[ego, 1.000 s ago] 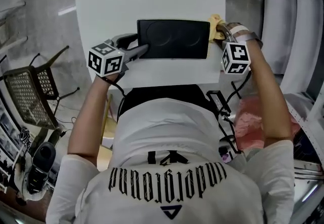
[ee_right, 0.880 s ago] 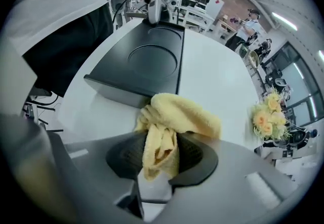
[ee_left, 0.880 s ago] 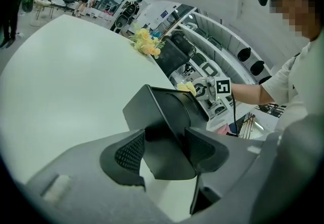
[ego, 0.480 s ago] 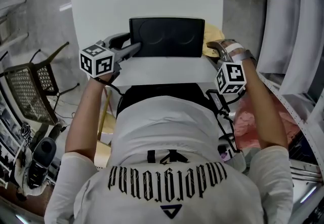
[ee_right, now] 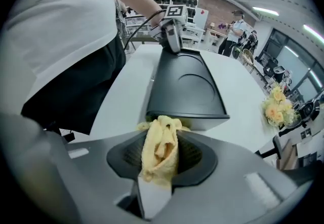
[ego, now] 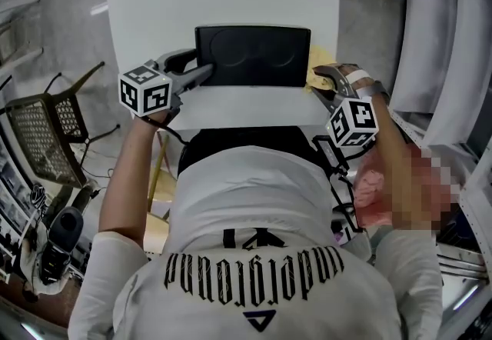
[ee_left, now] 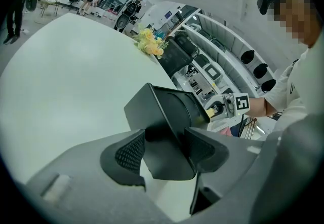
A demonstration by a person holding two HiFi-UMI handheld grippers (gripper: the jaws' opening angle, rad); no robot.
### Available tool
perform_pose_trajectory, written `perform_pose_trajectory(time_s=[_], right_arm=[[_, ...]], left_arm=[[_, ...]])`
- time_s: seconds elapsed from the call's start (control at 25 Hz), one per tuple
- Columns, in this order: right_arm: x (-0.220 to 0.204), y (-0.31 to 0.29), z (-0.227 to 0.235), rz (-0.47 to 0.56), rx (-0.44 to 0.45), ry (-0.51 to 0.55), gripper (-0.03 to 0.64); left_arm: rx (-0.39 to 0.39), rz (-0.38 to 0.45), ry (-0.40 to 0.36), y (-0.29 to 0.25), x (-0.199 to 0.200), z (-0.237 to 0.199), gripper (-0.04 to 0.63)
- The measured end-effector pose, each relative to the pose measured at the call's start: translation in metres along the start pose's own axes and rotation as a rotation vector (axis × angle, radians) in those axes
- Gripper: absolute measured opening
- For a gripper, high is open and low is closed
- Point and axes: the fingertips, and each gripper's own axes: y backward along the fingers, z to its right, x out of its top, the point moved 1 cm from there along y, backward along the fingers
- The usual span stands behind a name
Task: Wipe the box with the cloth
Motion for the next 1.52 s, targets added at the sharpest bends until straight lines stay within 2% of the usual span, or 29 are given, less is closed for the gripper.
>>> perform_pose_trajectory(time_s=[0.24,0.36,0.44,0.56,0.72,0.8,0.88,1.0,1.16,1.32,1.4,1.52], right_arm=[[-0.008,0.002,0.089,0.008,-0.056,-0.010,0.120],[-0.005,0.001,0.123,0.022,-0.037,-0.018,0.118],[0.002,-0.002,0.134,0.032,0.032,-0.032,0.118],[0.008,-0.008,0.142,0.071,0.198,-0.092,0.118],[0.012,-0.022,0.150,0.128,0.431,-0.325,0.118],[0.024,-0.032,0.156,0.163,0.523,-0.432,0.118],[0.047,-0.039,0.156,0.205,0.598,-0.496,0.117],[0.094,-0.048,0.150,0.266,0.660,-0.525,0.117],[0.180,-0.058,0.162,0.353,0.696,-0.544,0.117],[0.257,-0.086,0.179,0.418,0.736,-0.523,0.117],[0.266,-0.101,0.178,0.419,0.759,-0.514,0.117],[0.242,-0.110,0.179,0.433,0.774,-0.581,0.117]], left_arm=[[-0.004,-0.002,-0.003,-0.001,-0.001,0.001,0.261],[-0.009,0.003,0.003,-0.001,-0.002,0.002,0.262],[-0.011,0.008,0.008,-0.001,-0.003,0.001,0.262],[-0.013,0.020,0.010,0.000,-0.003,0.000,0.262],[-0.017,0.036,0.013,-0.002,-0.006,-0.001,0.262],[-0.014,0.049,0.021,-0.002,-0.008,0.001,0.262],[-0.010,0.065,0.027,-0.001,-0.010,0.004,0.262],[-0.015,0.080,0.022,0.005,-0.011,0.013,0.261],[-0.027,0.105,0.026,0.018,-0.003,0.024,0.261],[-0.021,0.114,0.043,0.024,0.002,0.011,0.261],[-0.009,0.105,0.055,0.023,-0.003,0.000,0.261],[-0.010,0.094,0.058,0.017,-0.011,-0.014,0.260]])
